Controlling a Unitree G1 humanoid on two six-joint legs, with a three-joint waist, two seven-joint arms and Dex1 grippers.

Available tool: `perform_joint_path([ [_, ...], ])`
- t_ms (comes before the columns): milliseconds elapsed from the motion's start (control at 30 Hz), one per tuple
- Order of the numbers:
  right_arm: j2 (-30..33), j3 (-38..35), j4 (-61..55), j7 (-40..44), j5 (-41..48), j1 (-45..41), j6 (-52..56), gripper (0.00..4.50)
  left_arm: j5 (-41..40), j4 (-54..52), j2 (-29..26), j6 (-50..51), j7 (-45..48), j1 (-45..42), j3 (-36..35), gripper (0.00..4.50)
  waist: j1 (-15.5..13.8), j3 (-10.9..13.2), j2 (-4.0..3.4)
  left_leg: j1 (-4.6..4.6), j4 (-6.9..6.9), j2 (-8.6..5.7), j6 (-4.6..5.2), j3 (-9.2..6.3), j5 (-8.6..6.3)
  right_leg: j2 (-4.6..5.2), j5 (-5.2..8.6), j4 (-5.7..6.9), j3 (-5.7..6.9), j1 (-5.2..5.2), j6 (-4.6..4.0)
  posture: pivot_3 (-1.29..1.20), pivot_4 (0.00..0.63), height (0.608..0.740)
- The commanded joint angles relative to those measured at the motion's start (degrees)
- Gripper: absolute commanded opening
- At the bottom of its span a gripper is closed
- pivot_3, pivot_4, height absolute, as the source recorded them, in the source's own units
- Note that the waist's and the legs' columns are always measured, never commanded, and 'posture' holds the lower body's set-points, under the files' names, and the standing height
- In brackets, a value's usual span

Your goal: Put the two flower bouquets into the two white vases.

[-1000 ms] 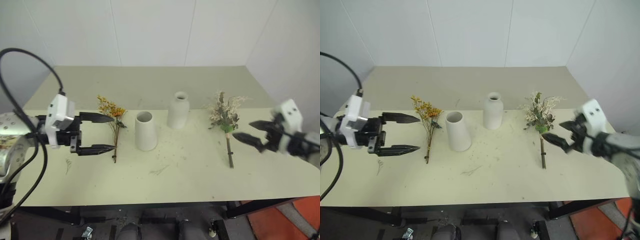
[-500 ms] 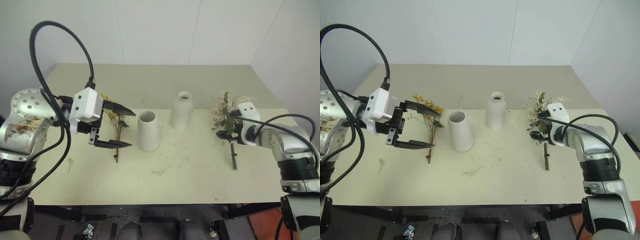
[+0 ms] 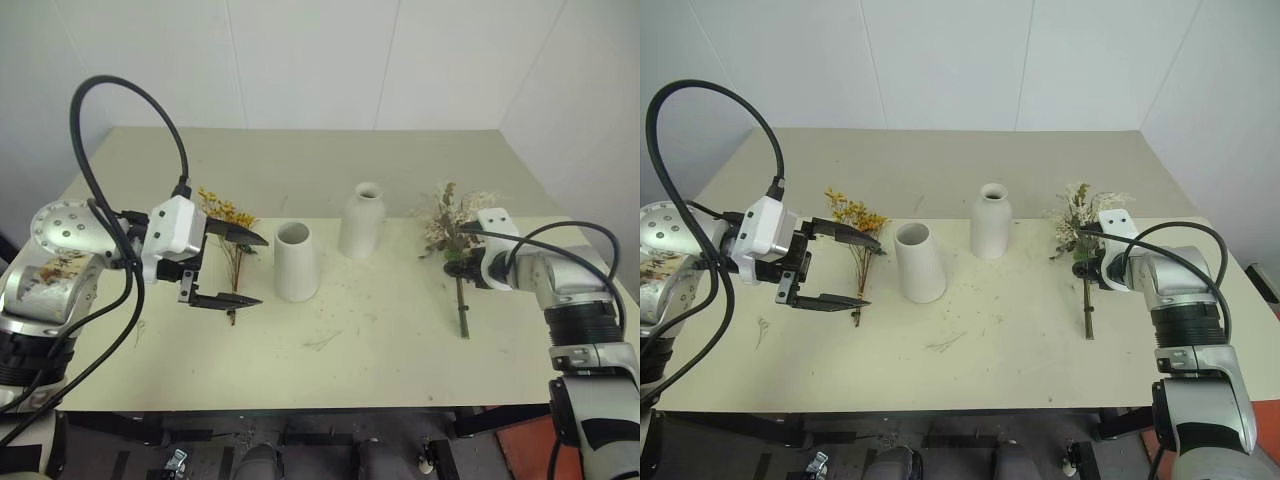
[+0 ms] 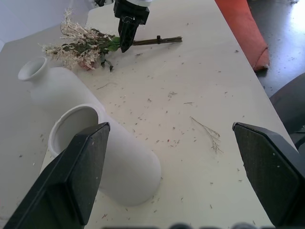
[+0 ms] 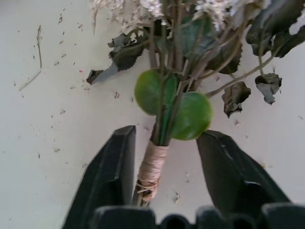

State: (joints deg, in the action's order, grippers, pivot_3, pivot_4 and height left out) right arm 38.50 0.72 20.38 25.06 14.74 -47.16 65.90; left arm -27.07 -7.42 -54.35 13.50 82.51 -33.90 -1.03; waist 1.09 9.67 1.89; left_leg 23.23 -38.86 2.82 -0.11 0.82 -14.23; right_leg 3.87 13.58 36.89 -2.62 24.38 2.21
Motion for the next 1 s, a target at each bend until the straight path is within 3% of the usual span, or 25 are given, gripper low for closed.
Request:
perform_joint_path([
  [33,0.1,-0.7,0.9,0.6,-0.8,-2.0,-0.6,0.99,-0.4,-0.8,-0.4,-1.1,-0.6,-0.1,-2.1,4.50,-0.1,0.0,0.00,0.00,0.00,0.00,0.00,0.00,0.00,0.00,0.00,0.01,0.00,0.00,0.00,0.00,0.150,0.740],
  [133,0.0,-1.0,1.4,0.6,-1.1,-2.2,-0.8,0.18,-0.3,-0.8,-0.4,-1.2,-0.8,0.1,-2.3,4.50,0.0,0.0,0.00,-0.02,0.00,0.00,0.00,0.00,0.00,0.00,0.00,0.02,0.00,-0.01,0.00,0.00,0.150,0.740],
  [300,0.1,-1.4,-0.4,-1.1,-2.8,-1.6,-3.4,0.18,-0.4,-0.9,-0.6,-1.5,-1.1,0.7,-2.5,4.50,0.0,0.0,0.00,-0.01,0.00,0.00,0.00,0.00,0.00,0.00,0.00,0.01,0.00,0.00,0.00,0.00,0.150,0.740],
  [500,-7.0,-12.9,-10.3,-13.6,-3.5,-5.4,-29.8,0.18,-0.5,-0.7,-1.1,-1.4,-1.3,0.5,-3.1,4.50,0.7,0.1,-0.13,0.01,0.02,0.00,0.00,0.00,0.00,-0.02,0.00,0.08,-0.04,0.09,0.00,0.00,0.150,0.740],
  [600,-11.1,-13.8,-8.7,-18.7,-5.3,-9.2,-41.0,0.18,-0.8,-0.7,-1.1,-1.3,-1.4,0.6,-3.3,4.50,1.2,0.1,-0.16,0.04,0.05,0.01,0.00,-0.02,0.00,-0.02,0.00,0.11,-0.03,0.13,0.00,0.00,0.150,0.740],
  [700,-18.2,-18.5,-5.9,-23.8,-1.6,-13.5,-50.3,0.18,-1.6,-0.7,-1.0,-0.4,-2.0,0.9,-4.4,4.50,1.5,0.1,-0.16,0.01,0.04,0.01,0.00,-0.02,0.00,-0.02,0.00,0.12,-0.02,0.11,0.00,0.00,0.150,0.740],
  [833,-26.3,-25.5,-5.6,-18.3,11.3,-16.2,-58.4,0.18,-4.3,0.2,-0.5,1.9,-3.6,2.2,-7.8,4.50,1.5,0.1,-0.18,-0.01,0.05,0.04,0.00,-0.05,0.00,-0.02,-0.01,0.17,-0.01,0.07,-0.01,0.00,0.150,0.740],
  [1000,-32.2,-23.1,-2.5,-11.4,14.3,-17.2,-64.7,0.18,-5.7,2.2,-0.6,3.7,-5.7,6.0,-11.5,4.50,1.6,0.2,-0.24,-0.03,0.06,0.04,-0.01,-0.05,0.00,0.01,-0.02,0.23,0.02,0.07,-0.02,0.00,0.150,0.740],
])
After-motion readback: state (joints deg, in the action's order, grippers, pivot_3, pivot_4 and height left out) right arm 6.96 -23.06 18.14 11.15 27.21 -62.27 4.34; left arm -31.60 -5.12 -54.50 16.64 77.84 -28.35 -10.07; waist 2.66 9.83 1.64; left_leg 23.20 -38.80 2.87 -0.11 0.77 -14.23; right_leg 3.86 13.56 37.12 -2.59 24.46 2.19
